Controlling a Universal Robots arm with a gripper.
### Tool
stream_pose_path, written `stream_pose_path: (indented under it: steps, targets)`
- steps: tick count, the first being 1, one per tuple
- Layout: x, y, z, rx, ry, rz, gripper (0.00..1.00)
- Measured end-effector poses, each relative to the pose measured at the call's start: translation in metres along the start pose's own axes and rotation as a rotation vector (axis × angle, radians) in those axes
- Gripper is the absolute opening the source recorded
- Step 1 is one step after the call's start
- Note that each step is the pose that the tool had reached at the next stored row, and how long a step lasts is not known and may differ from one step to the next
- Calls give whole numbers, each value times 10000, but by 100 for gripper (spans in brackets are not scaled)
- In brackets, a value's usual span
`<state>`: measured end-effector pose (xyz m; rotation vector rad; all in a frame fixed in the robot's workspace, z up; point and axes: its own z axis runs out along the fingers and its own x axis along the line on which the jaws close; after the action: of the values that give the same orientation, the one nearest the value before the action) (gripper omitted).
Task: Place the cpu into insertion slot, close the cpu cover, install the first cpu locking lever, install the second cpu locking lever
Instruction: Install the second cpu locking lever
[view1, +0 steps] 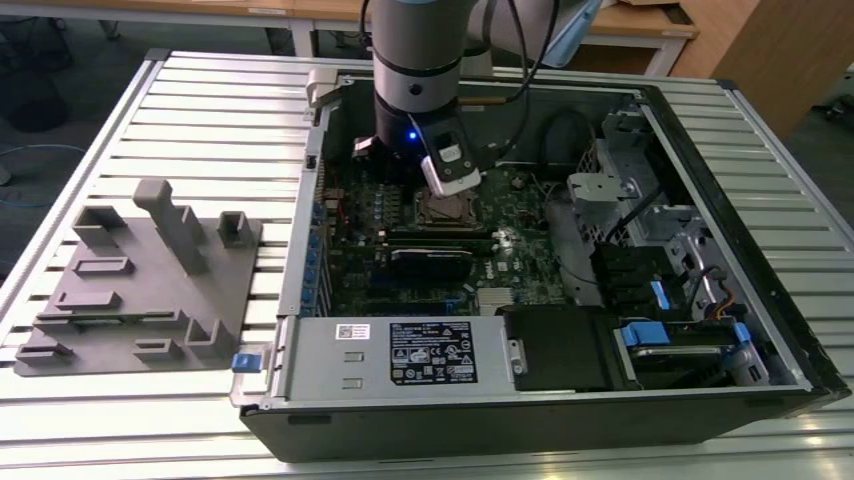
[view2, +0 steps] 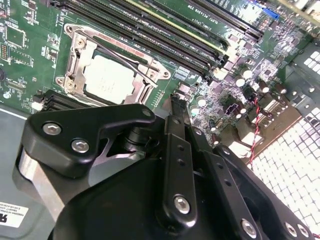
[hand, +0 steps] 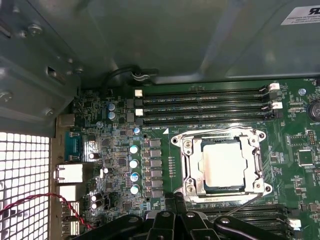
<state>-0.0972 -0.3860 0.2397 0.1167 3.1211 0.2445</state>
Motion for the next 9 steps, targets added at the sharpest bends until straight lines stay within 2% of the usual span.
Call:
stream_pose_path:
  steps: [9]
  targets:
    - [0,5,-31,-2,-1,0,11]
